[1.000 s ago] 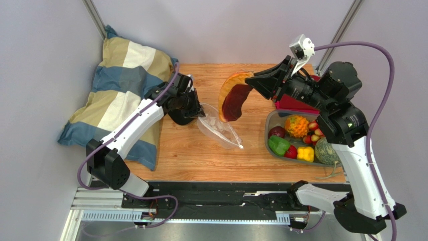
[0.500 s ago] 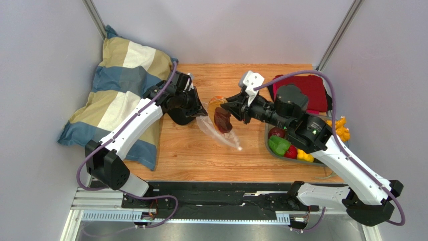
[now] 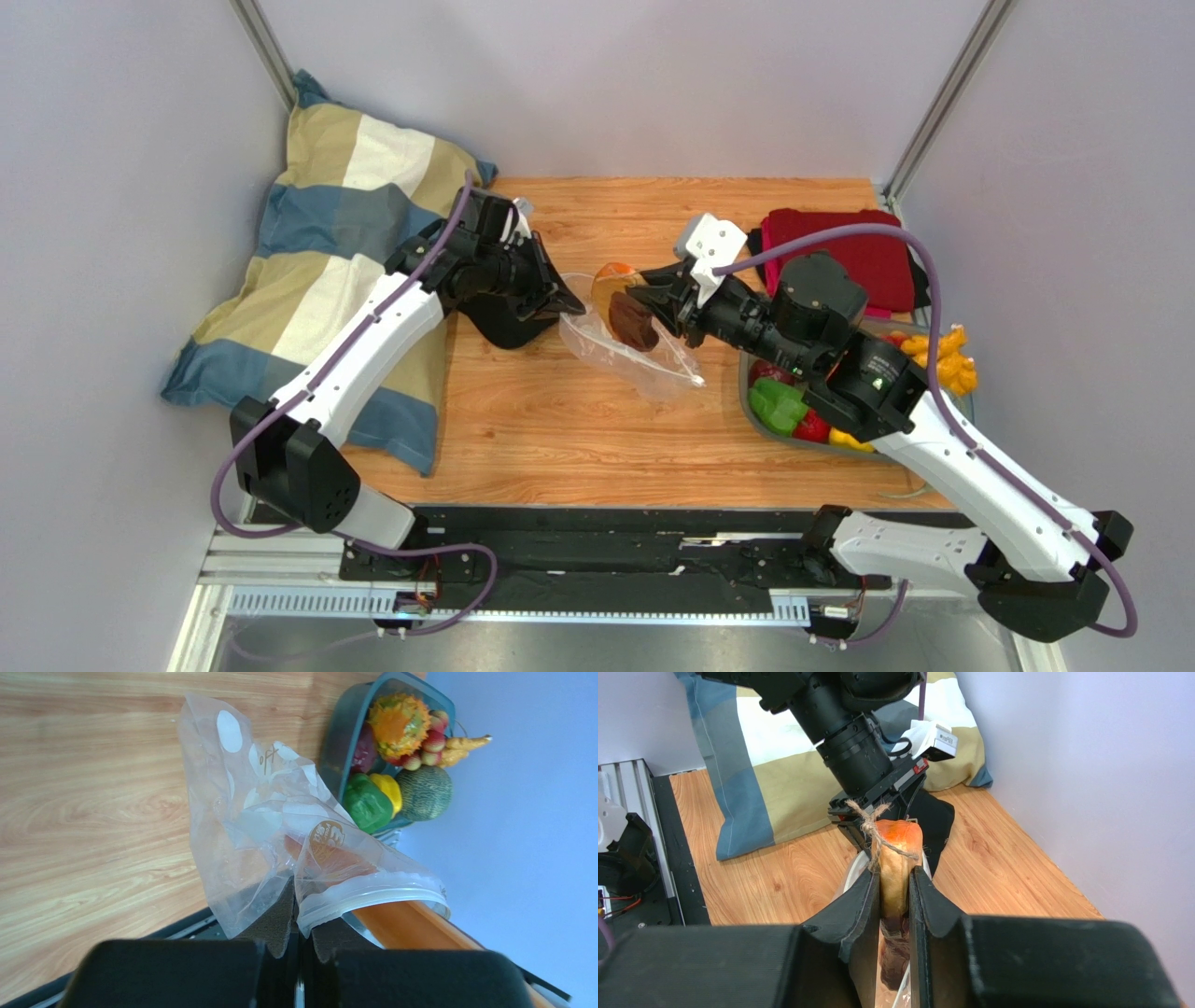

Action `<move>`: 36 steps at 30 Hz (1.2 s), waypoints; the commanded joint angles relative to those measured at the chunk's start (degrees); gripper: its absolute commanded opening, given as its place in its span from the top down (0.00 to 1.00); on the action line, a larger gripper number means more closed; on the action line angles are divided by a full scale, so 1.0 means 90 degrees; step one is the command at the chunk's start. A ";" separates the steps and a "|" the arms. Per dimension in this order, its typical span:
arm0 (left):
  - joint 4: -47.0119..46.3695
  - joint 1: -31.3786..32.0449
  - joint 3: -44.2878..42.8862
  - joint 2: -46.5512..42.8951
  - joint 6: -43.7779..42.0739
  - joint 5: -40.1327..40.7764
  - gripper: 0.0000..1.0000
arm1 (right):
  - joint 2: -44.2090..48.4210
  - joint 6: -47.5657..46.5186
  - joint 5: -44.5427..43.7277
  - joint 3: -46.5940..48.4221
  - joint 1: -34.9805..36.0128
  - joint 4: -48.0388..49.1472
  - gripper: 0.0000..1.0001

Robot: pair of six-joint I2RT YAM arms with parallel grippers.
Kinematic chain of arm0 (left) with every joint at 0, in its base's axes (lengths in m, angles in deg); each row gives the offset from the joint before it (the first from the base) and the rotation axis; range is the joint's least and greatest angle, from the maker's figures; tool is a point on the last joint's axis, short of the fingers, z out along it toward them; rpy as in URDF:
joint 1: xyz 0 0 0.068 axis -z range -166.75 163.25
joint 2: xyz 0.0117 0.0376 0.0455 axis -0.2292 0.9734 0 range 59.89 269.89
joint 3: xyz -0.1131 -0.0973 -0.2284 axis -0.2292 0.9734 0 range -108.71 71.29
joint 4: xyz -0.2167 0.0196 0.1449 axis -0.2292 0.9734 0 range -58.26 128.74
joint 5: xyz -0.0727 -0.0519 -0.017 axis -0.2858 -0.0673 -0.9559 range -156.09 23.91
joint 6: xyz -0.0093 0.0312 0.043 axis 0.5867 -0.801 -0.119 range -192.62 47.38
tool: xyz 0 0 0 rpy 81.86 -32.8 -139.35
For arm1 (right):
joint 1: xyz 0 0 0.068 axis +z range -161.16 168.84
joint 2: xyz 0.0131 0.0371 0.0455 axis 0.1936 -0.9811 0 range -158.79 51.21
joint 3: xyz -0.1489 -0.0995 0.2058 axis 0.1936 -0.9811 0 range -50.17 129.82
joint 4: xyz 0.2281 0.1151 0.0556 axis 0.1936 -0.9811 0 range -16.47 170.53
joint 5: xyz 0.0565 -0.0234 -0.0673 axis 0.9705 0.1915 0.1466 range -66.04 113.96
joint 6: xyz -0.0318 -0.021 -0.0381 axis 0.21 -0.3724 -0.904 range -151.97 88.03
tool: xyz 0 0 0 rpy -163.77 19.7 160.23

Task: Place the food in the zip-top bag and seal the zipper
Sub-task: Place the fake food in the zipper food storage bag.

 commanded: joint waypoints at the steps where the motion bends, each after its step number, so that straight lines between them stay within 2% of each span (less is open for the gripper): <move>1: -0.0344 -0.0022 0.0043 -0.0312 0.0466 -0.0694 1.00 | 0.0005 0.0066 -0.0090 -0.0473 0.0031 0.0650 1.00; 7: -0.0636 -0.0022 0.0277 -0.0517 0.0905 -0.1210 1.00 | 0.0083 -0.0675 -0.0666 -0.1536 0.0148 0.1109 1.00; 10: -0.0735 -0.0022 0.0375 -0.0566 0.1042 -0.1398 1.00 | 0.0142 -0.1076 -0.0627 -0.1860 0.0168 0.1013 1.00; 13: -0.0725 -0.0042 0.0395 -0.0606 0.1081 -0.1417 1.00 | 0.0191 -0.1408 -0.0169 -0.1959 0.0177 0.0447 1.00; 16: -0.0822 -0.0061 0.0453 -0.0664 0.1189 -0.1525 1.00 | 0.0035 -0.1292 0.0260 -0.1540 0.0168 -0.0460 1.00; 17: -0.0842 -0.0061 0.0482 -0.0684 0.1276 -0.1535 1.00 | -0.0130 -0.1320 0.0697 -0.1394 0.0168 -0.0743 1.00; 18: -0.0881 -0.0061 0.0512 -0.0703 0.1335 -0.1554 1.00 | -0.0248 -0.1301 0.0846 -0.1131 0.0168 -0.1306 1.00; 21: -0.0959 -0.0042 0.0541 -0.0694 0.1414 -0.1779 1.00 | -0.0804 -0.1203 0.1101 -0.0681 0.0109 -0.2072 1.00; 27: -0.0804 -0.0042 0.0979 -0.1025 0.1463 -0.1691 1.00 | -0.1537 -0.0989 0.1121 -0.0192 -0.0281 -0.2250 1.00; 31: -0.0287 -0.0042 0.1185 -0.1347 0.1511 -0.1156 1.00 | -0.2025 -0.0608 0.1121 0.0461 -0.0662 -0.2396 1.00; 36: 0.0260 -0.0042 0.1440 -0.1621 0.1815 -0.0393 1.00 | -0.2270 -0.0764 0.1227 0.0717 -0.0740 -0.2552 0.98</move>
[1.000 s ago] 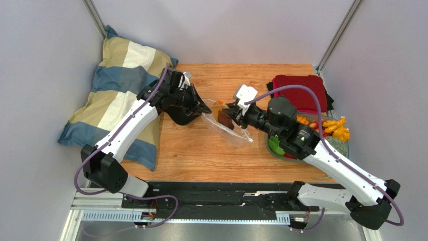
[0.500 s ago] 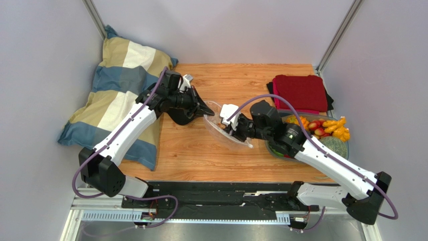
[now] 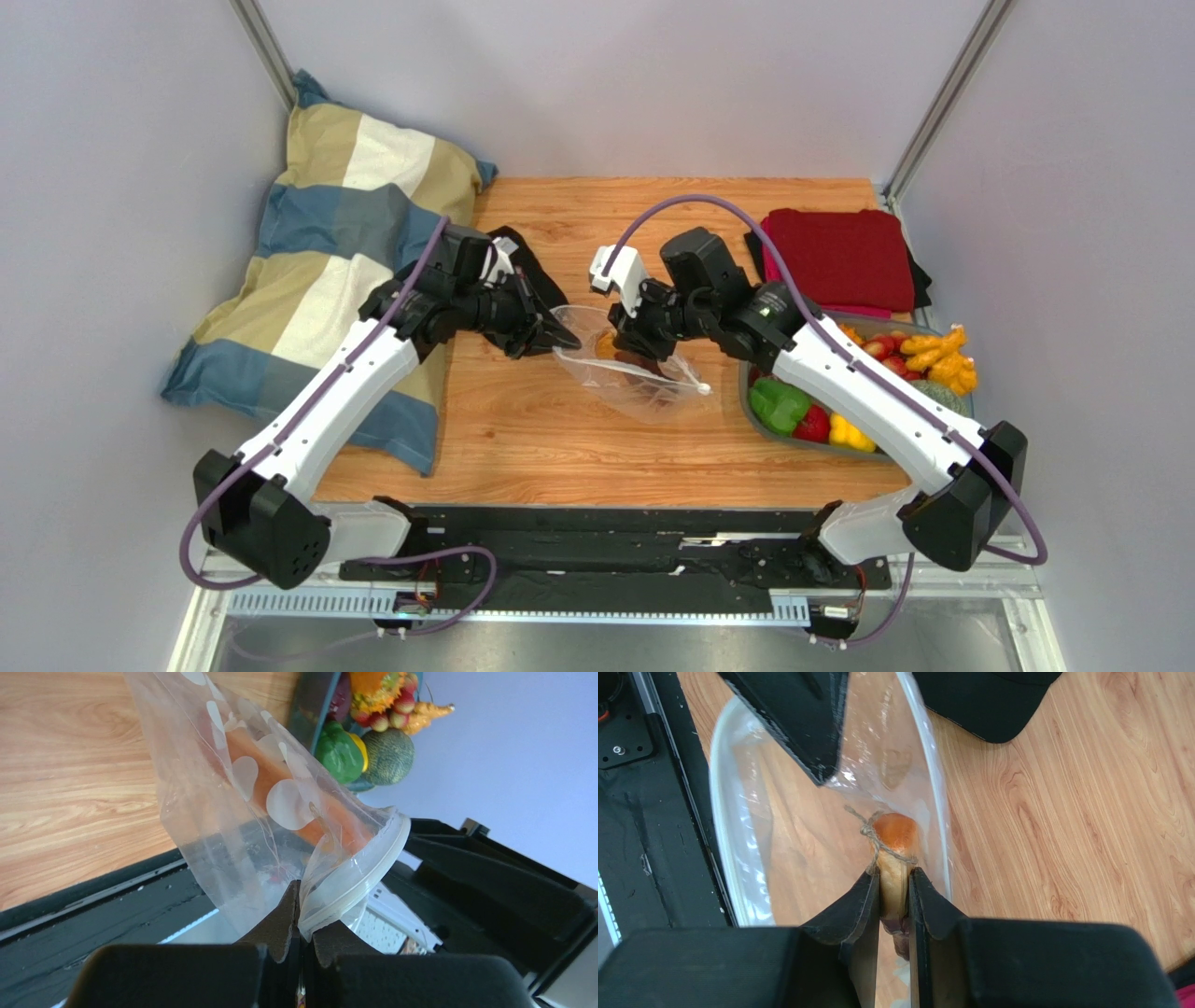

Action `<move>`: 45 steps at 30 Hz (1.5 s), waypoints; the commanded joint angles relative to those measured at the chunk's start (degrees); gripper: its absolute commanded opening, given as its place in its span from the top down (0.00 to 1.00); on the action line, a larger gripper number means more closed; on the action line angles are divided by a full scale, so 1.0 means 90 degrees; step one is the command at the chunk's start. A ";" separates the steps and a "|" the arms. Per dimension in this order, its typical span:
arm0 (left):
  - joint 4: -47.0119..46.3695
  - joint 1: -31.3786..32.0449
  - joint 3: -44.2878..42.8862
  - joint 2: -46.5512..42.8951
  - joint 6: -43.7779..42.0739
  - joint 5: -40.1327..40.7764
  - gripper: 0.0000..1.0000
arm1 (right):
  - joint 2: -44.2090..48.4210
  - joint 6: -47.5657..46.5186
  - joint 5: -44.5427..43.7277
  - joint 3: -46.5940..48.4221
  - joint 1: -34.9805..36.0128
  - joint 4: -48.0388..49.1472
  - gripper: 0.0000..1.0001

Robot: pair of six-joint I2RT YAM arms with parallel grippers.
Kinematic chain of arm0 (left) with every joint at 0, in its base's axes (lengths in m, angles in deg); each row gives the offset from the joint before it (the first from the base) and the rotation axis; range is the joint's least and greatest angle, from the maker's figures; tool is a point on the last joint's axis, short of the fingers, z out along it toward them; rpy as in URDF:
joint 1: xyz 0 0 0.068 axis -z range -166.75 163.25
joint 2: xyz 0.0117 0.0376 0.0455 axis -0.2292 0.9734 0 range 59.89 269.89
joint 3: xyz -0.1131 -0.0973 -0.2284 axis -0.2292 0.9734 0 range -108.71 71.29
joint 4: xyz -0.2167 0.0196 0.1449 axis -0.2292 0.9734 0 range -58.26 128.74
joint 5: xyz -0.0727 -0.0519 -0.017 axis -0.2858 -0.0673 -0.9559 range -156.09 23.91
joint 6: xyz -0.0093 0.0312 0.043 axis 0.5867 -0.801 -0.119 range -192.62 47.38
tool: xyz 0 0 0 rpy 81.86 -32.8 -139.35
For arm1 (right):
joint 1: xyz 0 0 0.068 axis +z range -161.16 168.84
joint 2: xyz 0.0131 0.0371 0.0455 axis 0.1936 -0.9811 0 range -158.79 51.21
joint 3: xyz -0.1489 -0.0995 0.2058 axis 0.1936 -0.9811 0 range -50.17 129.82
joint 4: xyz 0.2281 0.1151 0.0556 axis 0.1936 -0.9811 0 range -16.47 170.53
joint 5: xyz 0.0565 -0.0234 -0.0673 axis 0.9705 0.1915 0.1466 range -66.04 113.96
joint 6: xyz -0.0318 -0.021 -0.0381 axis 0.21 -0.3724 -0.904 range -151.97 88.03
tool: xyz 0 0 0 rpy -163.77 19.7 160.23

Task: Place the food in the zip-top bag and seal the zipper
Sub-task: Place the fake food in the zipper food storage bag, then adjust the zipper food storage bag at the center of the board.

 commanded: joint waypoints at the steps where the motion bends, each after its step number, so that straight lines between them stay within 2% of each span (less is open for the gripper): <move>1: 0.0715 -0.0022 0.0019 -0.0361 0.0534 0.0593 1.00 | -0.0247 0.0045 0.0152 0.0430 -0.0056 -0.0376 0.94; 2: 0.0754 -0.0042 0.0019 -0.0361 0.0573 0.0681 1.00 | -0.0306 0.0035 0.0337 0.0595 -0.0065 -0.0541 0.82; 3: 0.0745 -0.0081 0.0067 -0.0361 0.0612 0.0750 1.00 | -0.0355 -0.0043 0.0406 0.0664 -0.0056 -0.0639 0.78; 4: 0.0764 -0.0091 0.0078 -0.0332 0.0632 0.0770 1.00 | -0.0433 -0.0101 0.0465 0.0752 -0.0056 -0.0747 0.65; 6: 0.0794 -0.0197 0.0107 -0.0283 0.0700 0.0809 1.00 | -0.0404 -0.0286 0.0583 0.0928 -0.0065 -0.1098 0.47; 7: 0.0794 -0.0237 0.0107 -0.0225 0.0710 0.0829 1.00 | -0.0288 -0.0287 0.0554 0.0948 -0.0065 -0.1167 0.34; 8: 0.0794 -0.0286 0.0117 -0.0195 0.0739 0.0829 1.00 | -0.0190 -0.0287 0.0476 0.0968 -0.0065 -0.1274 0.29; 10: 0.0842 -0.0403 0.0107 -0.0098 0.0739 0.0809 1.00 | 0.0131 -0.0317 0.0436 0.1065 -0.0075 -0.1401 0.23; 15: 0.0794 -0.0472 0.0068 0.0078 0.0711 0.0712 1.00 | 0.0679 -0.0794 0.0592 0.1232 -0.0075 -0.2173 0.23; 22: 0.0804 -0.0472 -0.0030 0.0079 0.0593 0.0731 1.00 | 0.0905 -0.1498 0.0583 0.0724 -0.0065 -0.2184 0.23; 30: 0.0804 -0.0472 -0.0118 -0.0048 0.0329 0.0809 1.00 | 0.0426 -0.1947 0.0348 0.0363 -0.0056 -0.1539 0.30; 32: 0.0765 -0.0462 -0.0108 -0.0058 0.0213 0.0761 1.00 | 0.0299 -0.2006 0.0164 0.0314 -0.0036 -0.1461 0.49; 33: 0.0764 -0.0462 -0.0108 -0.0087 0.0077 0.0751 1.00 | 0.0231 -0.2035 0.0085 0.0314 -0.0026 -0.1461 0.62; 34: 0.0745 -0.0462 -0.0108 -0.0097 -0.0021 0.0760 1.00 | 0.0202 -0.2055 0.0046 0.0352 -0.0026 -0.1480 0.90; 35: 0.0745 -0.0472 -0.0118 -0.0136 -0.0138 0.0780 0.99 | 0.0172 -0.2074 -0.0012 0.0401 -0.0026 -0.1606 1.00; 36: 0.0764 -0.0472 -0.0137 -0.0223 -0.0516 0.0915 0.98 | 0.0211 -0.2065 -0.0032 0.0459 -0.0026 -0.1655 1.00; 38: 0.0803 -0.0472 -0.0244 -0.0312 -0.1112 0.1053 0.86 | 0.0328 -0.2055 -0.0062 0.0470 -0.0026 -0.1675 1.00; 39: 0.0862 -0.0472 -0.0303 -0.0380 -0.1754 0.1131 0.80 | 0.0473 -0.2055 -0.0052 0.0451 -0.0017 -0.1656 1.00; 40: 0.0920 -0.0472 -0.0361 -0.0409 -0.2167 0.1189 0.65 | 0.0552 -0.2074 -0.0062 0.0392 -0.0026 -0.1608 1.00; 42: 0.1095 -0.0472 -0.0605 -0.0497 -0.2880 0.1539 0.55 | 0.0728 -0.2123 -0.0062 0.0333 -0.0026 -0.1578 1.00; 43: 0.1155 -0.0481 -0.0741 -0.0546 -0.3531 0.1716 0.44 | 0.0767 -0.2162 -0.0042 0.0294 -0.0036 -0.1587 1.00; 44: 0.1194 -0.0481 -0.0801 -0.0585 -0.3818 0.1998 0.43 | 0.0797 -0.2191 -0.0033 0.0284 -0.0036 -0.1597 1.00; 45: 0.1272 -0.0481 -0.0869 -0.0605 -0.4140 0.2184 0.31 | 0.0845 -0.2211 -0.0013 0.0284 -0.0026 -0.1626 1.00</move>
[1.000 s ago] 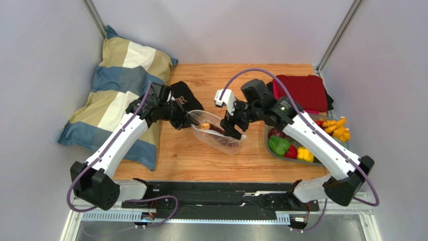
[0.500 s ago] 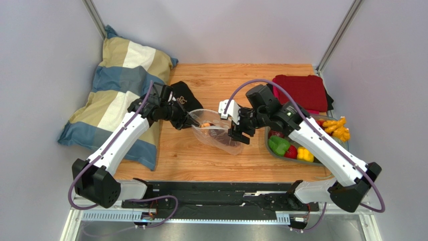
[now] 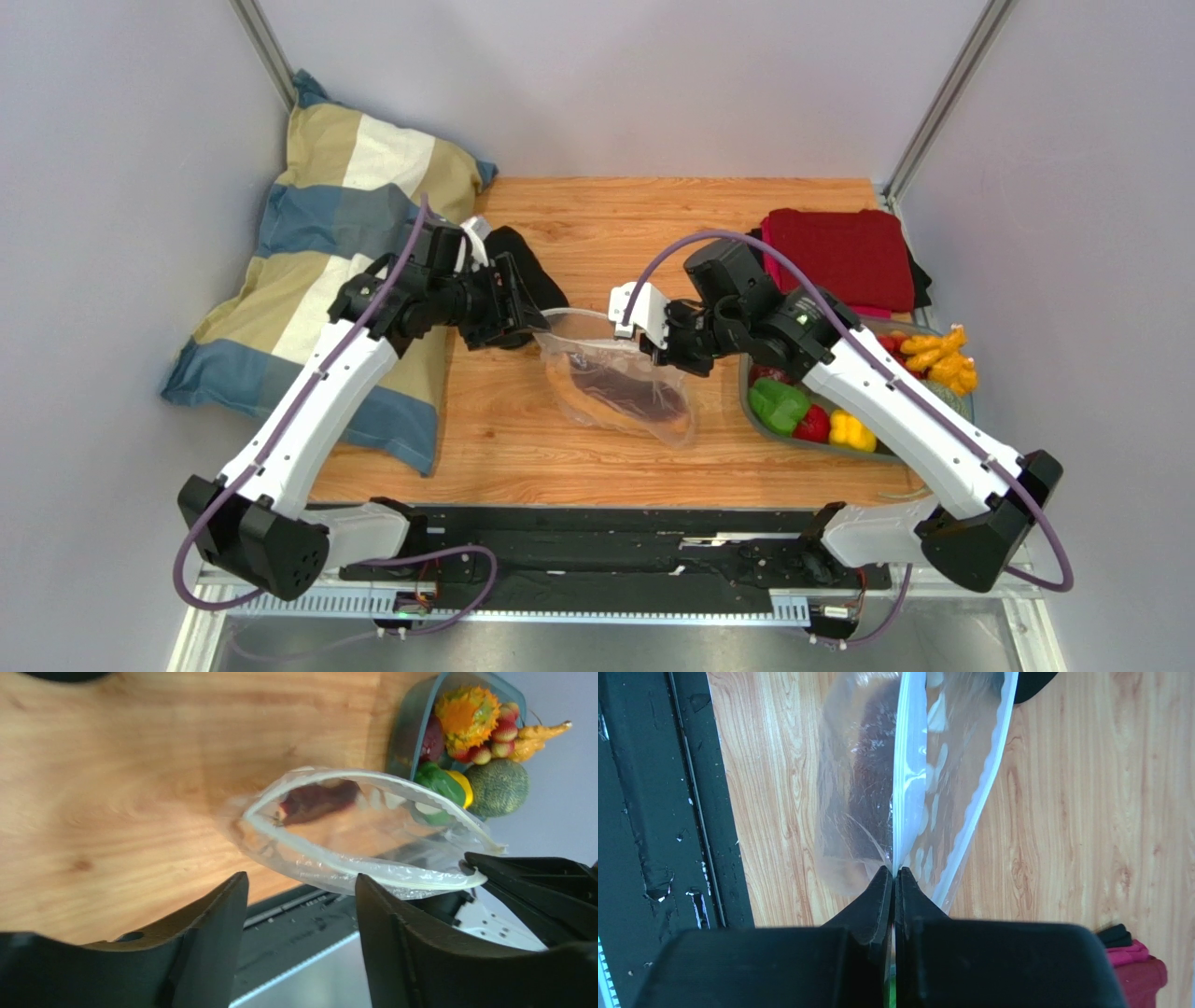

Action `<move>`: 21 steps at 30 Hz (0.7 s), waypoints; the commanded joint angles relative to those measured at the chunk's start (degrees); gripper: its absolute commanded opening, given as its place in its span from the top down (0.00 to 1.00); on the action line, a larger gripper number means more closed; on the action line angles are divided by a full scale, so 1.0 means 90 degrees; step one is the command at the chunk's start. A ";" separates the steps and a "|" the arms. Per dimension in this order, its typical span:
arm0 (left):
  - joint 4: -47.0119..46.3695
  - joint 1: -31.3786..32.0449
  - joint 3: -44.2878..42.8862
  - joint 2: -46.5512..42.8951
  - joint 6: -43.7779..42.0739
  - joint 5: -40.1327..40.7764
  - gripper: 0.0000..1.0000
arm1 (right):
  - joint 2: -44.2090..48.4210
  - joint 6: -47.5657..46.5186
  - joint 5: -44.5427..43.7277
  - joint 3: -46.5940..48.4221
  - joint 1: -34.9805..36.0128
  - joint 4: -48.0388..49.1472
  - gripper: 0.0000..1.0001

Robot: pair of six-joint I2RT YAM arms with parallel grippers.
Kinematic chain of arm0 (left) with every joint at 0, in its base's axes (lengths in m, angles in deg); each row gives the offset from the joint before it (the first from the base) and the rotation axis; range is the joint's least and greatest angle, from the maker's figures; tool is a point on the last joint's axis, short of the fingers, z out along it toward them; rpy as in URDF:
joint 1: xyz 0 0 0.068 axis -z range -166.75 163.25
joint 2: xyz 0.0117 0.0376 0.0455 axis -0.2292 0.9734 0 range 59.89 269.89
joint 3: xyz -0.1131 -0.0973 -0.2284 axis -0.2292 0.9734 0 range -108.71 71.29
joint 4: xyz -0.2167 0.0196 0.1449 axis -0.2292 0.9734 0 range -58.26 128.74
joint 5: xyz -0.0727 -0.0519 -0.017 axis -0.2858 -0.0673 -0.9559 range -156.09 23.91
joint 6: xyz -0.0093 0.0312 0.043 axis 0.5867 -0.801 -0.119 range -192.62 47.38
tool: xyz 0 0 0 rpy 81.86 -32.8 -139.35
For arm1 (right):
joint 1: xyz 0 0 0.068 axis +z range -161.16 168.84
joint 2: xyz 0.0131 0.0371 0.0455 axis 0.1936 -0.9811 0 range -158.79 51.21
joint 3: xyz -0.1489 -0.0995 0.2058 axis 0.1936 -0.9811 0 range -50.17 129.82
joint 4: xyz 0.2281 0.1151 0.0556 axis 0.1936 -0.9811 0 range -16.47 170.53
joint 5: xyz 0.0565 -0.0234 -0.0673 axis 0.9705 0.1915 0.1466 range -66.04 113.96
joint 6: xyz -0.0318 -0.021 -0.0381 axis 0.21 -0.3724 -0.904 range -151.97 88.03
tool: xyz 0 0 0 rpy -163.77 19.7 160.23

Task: Place the food in the zip-top bag and seal the zipper
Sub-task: Adjust the zipper food storage bag at the center of the board.

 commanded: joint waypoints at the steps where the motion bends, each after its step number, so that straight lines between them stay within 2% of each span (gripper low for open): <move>1: 0.0211 -0.0022 -0.0612 -0.0379 -0.2415 0.0954 0.26 | 0.0397 -0.0200 -0.0013 -0.0002 0.0017 0.0163 1.00; 4: 0.0094 -0.0022 -0.0739 -0.0399 -0.3381 0.0829 0.24 | 0.0436 -0.0239 0.0016 -0.0022 0.0017 0.0124 1.00; 6: 0.0074 -0.0022 -0.0788 -0.0311 -0.3609 0.0673 0.19 | 0.0475 -0.0269 0.0045 -0.0051 0.0008 0.0114 1.00; 9: -0.0004 -0.0022 -0.0895 -0.0038 -0.3873 0.0400 0.18 | 0.0543 -0.0318 0.0114 -0.0100 0.0008 0.0124 1.00; 15: 0.0142 -0.0022 -0.1121 0.0841 -0.3338 -0.0157 0.19 | 0.0621 -0.0425 0.0134 -0.0129 0.0056 0.0095 1.00; 21: -0.0364 -0.0022 -0.0194 0.0637 -0.2888 -0.1211 0.22 | 0.0621 -0.0474 0.0085 -0.0129 0.0115 0.0036 1.00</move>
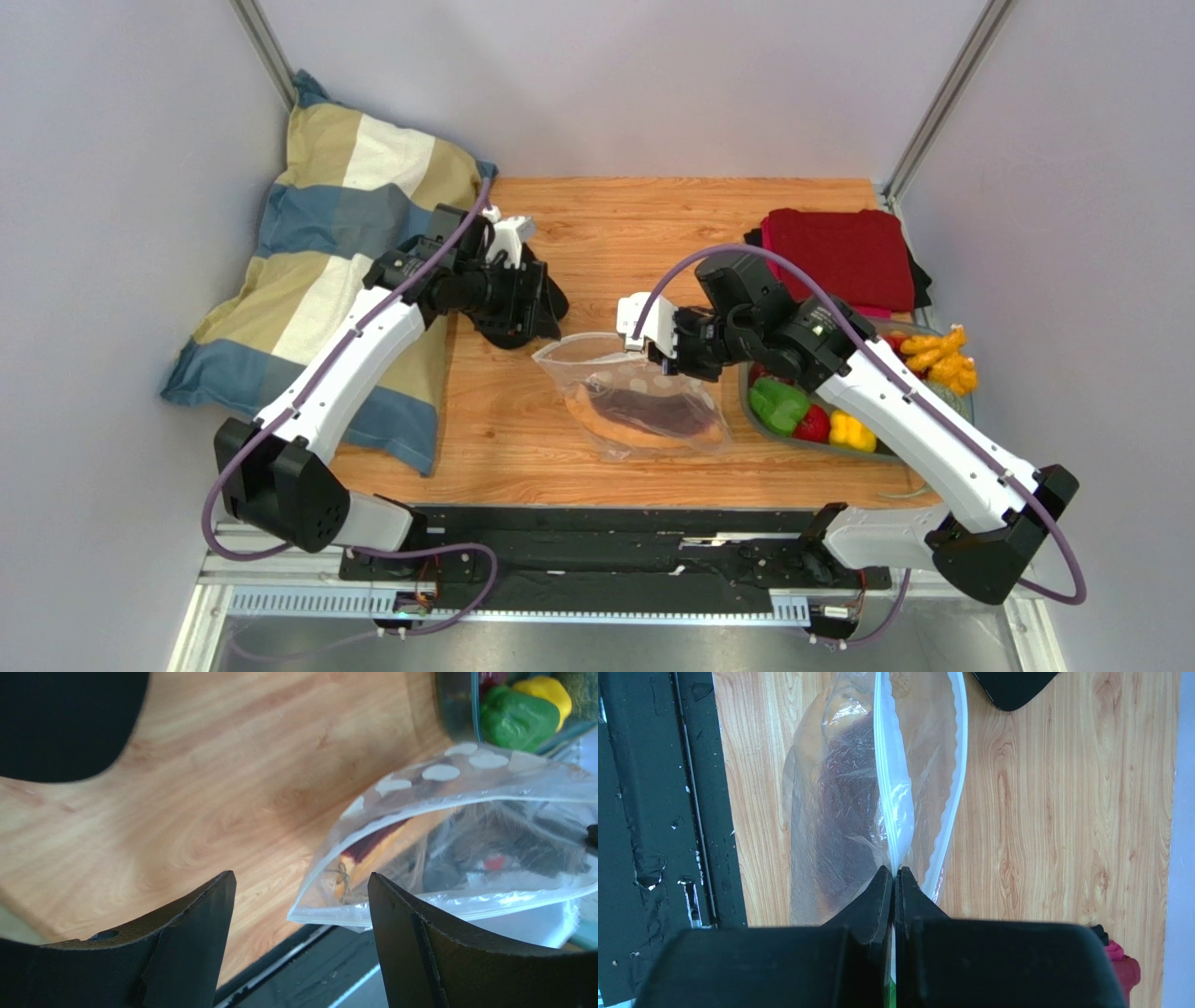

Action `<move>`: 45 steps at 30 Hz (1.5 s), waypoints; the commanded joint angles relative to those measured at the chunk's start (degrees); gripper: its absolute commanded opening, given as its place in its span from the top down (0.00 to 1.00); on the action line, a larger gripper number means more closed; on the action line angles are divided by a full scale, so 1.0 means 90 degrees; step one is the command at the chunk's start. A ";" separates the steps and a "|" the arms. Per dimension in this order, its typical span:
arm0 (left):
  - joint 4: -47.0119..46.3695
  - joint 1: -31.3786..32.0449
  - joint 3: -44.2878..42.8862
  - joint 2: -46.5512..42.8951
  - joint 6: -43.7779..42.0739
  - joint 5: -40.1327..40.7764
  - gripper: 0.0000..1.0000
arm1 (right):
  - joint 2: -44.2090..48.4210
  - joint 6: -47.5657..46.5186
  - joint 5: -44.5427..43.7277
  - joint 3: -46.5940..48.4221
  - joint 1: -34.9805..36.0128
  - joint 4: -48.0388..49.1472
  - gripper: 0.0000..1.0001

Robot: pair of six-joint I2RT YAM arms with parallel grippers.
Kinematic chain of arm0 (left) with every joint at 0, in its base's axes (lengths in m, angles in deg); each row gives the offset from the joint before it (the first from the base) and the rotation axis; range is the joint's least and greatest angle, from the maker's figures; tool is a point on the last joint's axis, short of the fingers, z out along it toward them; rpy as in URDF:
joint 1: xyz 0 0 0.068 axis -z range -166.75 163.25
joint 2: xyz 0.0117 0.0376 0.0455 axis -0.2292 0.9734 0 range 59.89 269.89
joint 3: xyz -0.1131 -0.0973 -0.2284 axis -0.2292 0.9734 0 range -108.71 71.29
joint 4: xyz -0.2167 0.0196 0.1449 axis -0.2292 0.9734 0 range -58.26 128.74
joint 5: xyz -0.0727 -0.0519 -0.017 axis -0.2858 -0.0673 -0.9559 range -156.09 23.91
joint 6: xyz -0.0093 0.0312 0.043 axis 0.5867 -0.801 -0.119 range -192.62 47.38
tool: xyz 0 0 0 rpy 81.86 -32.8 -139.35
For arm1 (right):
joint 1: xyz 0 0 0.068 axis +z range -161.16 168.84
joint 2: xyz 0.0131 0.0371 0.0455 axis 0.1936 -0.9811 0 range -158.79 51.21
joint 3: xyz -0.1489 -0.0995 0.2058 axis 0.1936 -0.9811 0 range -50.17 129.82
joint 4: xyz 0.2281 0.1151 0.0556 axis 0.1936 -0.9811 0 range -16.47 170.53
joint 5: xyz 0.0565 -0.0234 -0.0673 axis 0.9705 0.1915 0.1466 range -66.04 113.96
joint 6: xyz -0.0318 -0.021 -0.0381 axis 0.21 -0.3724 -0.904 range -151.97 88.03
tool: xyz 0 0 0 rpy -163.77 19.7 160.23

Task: Place the food in the zip-top bag and seal the zipper
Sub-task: Adjust the zipper food storage bag at the center of the board.

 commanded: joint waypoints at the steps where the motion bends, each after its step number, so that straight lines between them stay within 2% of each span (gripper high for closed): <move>1: -0.0423 -0.0020 0.0680 -0.0439 0.0383 -0.0962 0.23 | 0.0203 -0.0146 0.0073 0.0024 0.0086 0.0097 1.00; 5: -0.0463 -0.0020 0.0946 -0.0421 0.0482 -0.1002 0.27 | 0.0262 -0.0156 0.0092 -0.0044 0.0096 0.0136 1.00; 11: -0.0337 -0.0020 0.1122 -0.0235 0.0580 -0.0972 0.38 | 0.0223 -0.0136 0.0053 -0.0035 0.0106 0.0156 1.00; 14: -0.0055 -0.0020 0.0957 -0.0303 0.0444 -0.1098 0.81 | 0.0272 -0.0088 -0.0025 -0.0054 0.0105 0.0126 1.00; 15: 0.0073 -0.0020 0.0792 -0.0332 0.0308 -0.1119 0.98 | 0.0291 -0.0087 -0.0054 -0.0016 0.0105 0.0107 1.00; 18: 0.0512 0.0029 -0.0213 -0.0498 -0.0033 -0.0935 1.00 | 0.0428 -0.0097 -0.0191 0.0218 0.0096 -0.0156 1.00; 19: 0.0620 0.0232 -0.0786 -0.0556 -0.0200 -0.0701 1.00 | 0.0457 -0.0097 -0.0191 0.0422 0.0096 -0.0370 1.00; 20: 0.0892 0.0360 -0.1033 -0.0586 -0.0376 -0.0090 1.00 | 0.0545 -0.0107 -0.0162 0.0492 0.0096 -0.0498 1.00; 22: 0.1157 0.0604 -0.1337 -0.0567 -0.0756 0.0257 1.00 | 0.0623 -0.0252 -0.0094 0.0522 0.0096 -0.0819 1.00; 24: 0.1450 0.0839 -0.1339 -0.0460 -0.0894 0.0424 1.00 | 0.0721 -0.0390 -0.0122 0.0386 0.0096 -0.0918 1.00; 33: 0.1168 0.0869 -0.1094 -0.0118 -0.0622 0.0200 1.00 | 0.0311 -0.0527 0.0004 -0.0279 0.0105 -0.0635 0.99; 35: 0.1149 0.0869 -0.1075 -0.0079 -0.0602 0.0151 1.00 | 0.0262 -0.0566 0.0325 -0.0221 0.0105 -0.0947 0.95; 38: 0.0964 0.0869 -0.0987 -0.0175 -0.0524 0.0151 1.00 | 0.0282 -0.0478 0.0862 0.0150 0.0125 -0.1386 0.76; 39: 0.0905 0.0869 -0.0958 -0.0205 -0.0476 0.0122 1.00 | 0.0291 -0.0439 0.0999 0.0373 0.0135 -0.1494 0.60; 42: 0.0787 0.0878 -0.0850 -0.0264 -0.0417 0.0053 1.00 | 0.0330 0.0115 0.1293 0.0716 0.0115 -0.1603 0.32; 45: 0.0748 0.0878 -0.0792 -0.0303 -0.0407 0.0034 1.00 | 0.0292 0.1121 0.1225 0.1214 -0.0234 -0.1339 0.26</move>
